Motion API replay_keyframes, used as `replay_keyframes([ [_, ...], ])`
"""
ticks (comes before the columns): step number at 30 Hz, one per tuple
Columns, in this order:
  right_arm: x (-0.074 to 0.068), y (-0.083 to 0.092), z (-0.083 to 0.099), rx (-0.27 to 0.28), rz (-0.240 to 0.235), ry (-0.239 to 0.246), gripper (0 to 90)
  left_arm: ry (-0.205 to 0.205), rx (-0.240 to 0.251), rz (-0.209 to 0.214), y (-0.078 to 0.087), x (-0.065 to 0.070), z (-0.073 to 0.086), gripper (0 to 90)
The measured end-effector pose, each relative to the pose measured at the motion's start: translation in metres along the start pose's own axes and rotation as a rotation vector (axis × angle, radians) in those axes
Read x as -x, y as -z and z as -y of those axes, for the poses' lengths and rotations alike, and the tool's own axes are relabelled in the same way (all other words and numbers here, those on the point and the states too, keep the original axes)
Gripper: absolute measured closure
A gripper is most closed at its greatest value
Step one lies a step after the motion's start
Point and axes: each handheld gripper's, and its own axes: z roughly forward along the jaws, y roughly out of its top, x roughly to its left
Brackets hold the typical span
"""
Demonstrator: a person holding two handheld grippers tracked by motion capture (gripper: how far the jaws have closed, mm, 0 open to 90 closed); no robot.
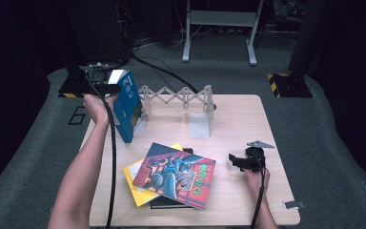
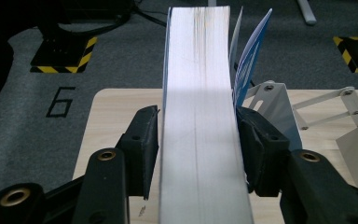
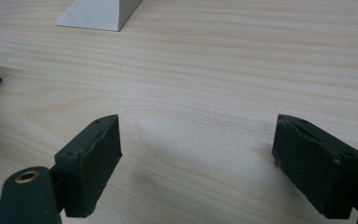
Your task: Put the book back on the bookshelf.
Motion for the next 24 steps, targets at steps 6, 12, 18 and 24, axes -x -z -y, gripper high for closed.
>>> replay_keyframes([
  [6,0.000,0.000,0.000,0.000,0.001,0.000,14.8,0.014,0.043,0.082,0.012,-0.008,0.003,37.6],
  [12,-0.001,0.000,0.000,-0.002,0.002,0.006,14.8,-0.047,0.086,0.125,0.030,-0.005,0.008,22.7],
  [18,-0.001,0.000,0.000,-0.002,0.004,0.009,14.8,-0.088,0.092,0.148,0.040,-0.005,0.015,18.6],
  [24,-0.001,0.000,0.000,-0.004,0.005,0.009,14.8,-0.103,0.091,0.174,0.046,-0.006,0.024,17.2],
])
